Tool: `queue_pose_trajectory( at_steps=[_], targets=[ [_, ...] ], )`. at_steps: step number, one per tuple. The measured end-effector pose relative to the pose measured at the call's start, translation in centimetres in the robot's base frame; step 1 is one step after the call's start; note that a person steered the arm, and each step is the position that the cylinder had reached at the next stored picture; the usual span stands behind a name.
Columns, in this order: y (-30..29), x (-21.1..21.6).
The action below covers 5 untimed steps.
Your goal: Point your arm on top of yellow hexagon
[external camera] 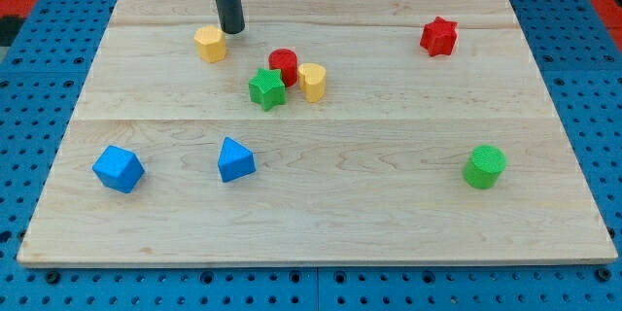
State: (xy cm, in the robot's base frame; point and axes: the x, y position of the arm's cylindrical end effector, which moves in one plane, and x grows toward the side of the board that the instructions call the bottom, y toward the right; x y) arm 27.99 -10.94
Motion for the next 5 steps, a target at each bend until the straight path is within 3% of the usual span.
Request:
queue_pose_trajectory(
  at_steps=[3,5],
  targets=[
    [0.0,0.0],
    [-5.2,-1.4]
  ],
)
